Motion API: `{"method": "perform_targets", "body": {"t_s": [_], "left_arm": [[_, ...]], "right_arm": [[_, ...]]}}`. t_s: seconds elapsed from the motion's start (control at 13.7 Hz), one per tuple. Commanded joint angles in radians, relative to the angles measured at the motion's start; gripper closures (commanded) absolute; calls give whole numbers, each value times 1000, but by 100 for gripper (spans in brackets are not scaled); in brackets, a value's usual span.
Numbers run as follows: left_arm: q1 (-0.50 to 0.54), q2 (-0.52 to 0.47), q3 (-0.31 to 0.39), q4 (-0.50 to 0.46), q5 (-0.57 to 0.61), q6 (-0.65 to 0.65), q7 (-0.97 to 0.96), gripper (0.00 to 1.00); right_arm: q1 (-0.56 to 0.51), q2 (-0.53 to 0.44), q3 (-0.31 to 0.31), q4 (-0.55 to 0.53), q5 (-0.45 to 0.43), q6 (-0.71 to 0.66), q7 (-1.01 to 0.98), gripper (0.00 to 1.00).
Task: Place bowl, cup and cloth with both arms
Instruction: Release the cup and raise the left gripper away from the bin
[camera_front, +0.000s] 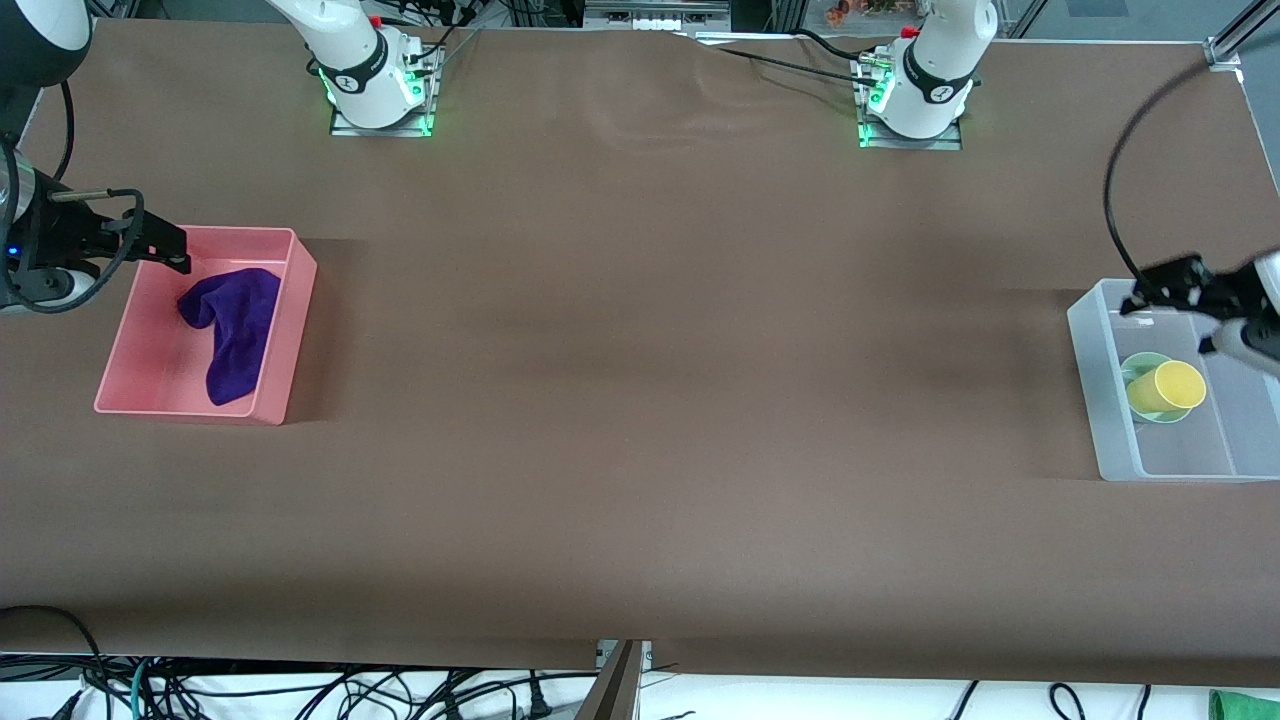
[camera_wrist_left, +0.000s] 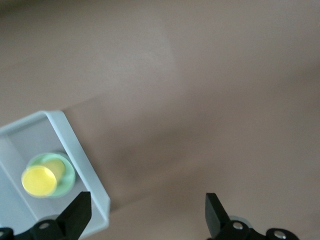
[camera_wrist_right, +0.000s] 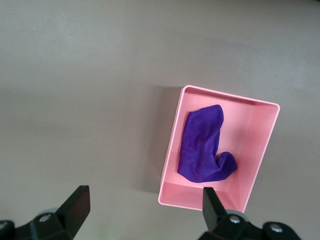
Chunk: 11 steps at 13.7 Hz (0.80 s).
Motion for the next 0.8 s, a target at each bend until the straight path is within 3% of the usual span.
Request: {"method": "perform_targets", "body": {"t_s": [0.0, 0.22, 0.44, 0.73], "left_arm": [[-121, -167, 50, -201, -11, 49, -273, 0], [-293, -194, 217, -250, -23, 112, -318, 0], [-306, -250, 226, -338, -15, 159, -323, 0], [-307, -250, 243, -338, -12, 158, -323, 0]], "right_arm": [[-4, 3, 4, 15, -9, -3, 1, 1], [-4, 3, 4, 15, -9, -3, 3, 1], [-4, 3, 4, 15, -9, -3, 1, 1], [-7, 3, 4, 15, -9, -3, 1, 1]]}}
